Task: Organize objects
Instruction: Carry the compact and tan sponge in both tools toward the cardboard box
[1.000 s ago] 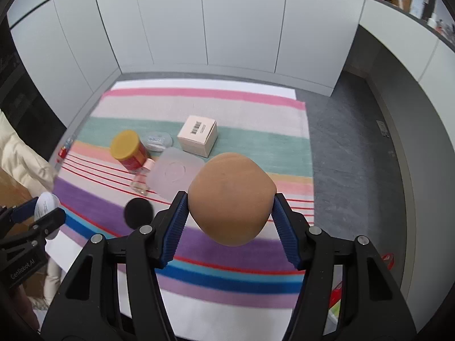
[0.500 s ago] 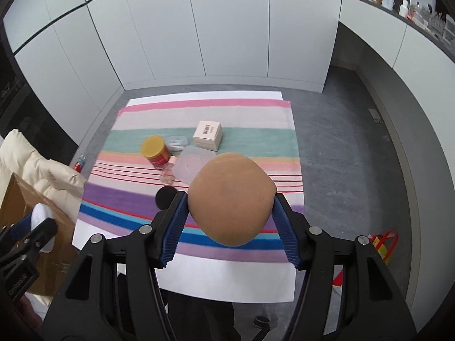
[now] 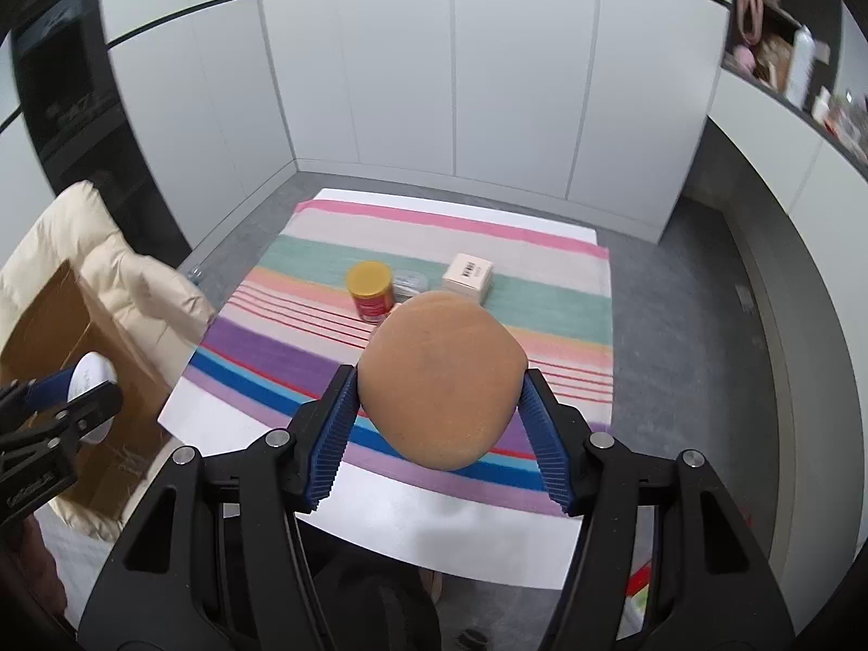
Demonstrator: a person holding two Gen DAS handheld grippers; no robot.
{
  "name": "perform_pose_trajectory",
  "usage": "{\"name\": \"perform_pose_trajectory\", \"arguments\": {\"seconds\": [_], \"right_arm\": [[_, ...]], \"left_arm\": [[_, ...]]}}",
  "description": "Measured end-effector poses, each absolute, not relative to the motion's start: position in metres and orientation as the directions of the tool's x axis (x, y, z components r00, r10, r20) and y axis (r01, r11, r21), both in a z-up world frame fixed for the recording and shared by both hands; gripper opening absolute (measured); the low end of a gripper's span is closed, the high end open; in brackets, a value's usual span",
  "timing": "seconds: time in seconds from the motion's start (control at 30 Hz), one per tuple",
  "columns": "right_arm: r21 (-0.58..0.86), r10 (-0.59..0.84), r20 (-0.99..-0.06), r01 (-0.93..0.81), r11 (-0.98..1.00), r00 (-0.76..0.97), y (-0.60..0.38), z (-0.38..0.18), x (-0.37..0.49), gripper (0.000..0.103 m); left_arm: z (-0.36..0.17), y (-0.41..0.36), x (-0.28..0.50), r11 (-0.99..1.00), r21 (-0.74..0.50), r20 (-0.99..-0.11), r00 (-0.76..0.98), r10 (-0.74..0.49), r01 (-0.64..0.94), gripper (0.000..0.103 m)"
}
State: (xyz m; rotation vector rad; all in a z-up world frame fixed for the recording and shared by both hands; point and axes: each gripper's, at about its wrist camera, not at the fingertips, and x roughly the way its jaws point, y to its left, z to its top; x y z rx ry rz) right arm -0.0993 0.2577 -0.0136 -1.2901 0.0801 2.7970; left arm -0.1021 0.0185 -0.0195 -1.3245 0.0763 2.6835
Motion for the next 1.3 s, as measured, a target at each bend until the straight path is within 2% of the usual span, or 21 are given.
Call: {"name": "perform_pose_trajectory", "arguments": {"seconds": [0.1,0.57,1.3], "right_arm": [[0.039,0.007,-0.766,-0.057,-0.998,-0.643,0.245,-0.016,-0.106,0.063],[0.034,-0.070,-0.765,0.069,-0.997,-0.640,0.175,-0.023,-0.124,0.063],[0.034,-0.228,-0.753,0.309,-0.950,-0.617,0.036,-0.023,-0.133,0.063]], "left_arm": [[-0.027,0.009,-0.109,-0.987,-0.074,-0.809,-0.571,0.142,-0.141,0.059],[-0.029,-0.056,-0.107,-0.994,-0.096,-0.798,-0.594,0.104,-0.045,0.059],[-0.031,-0.187,-0.078,-0.975,-0.107,-0.785,-0.618,-0.036,0.192,0.059]]}}
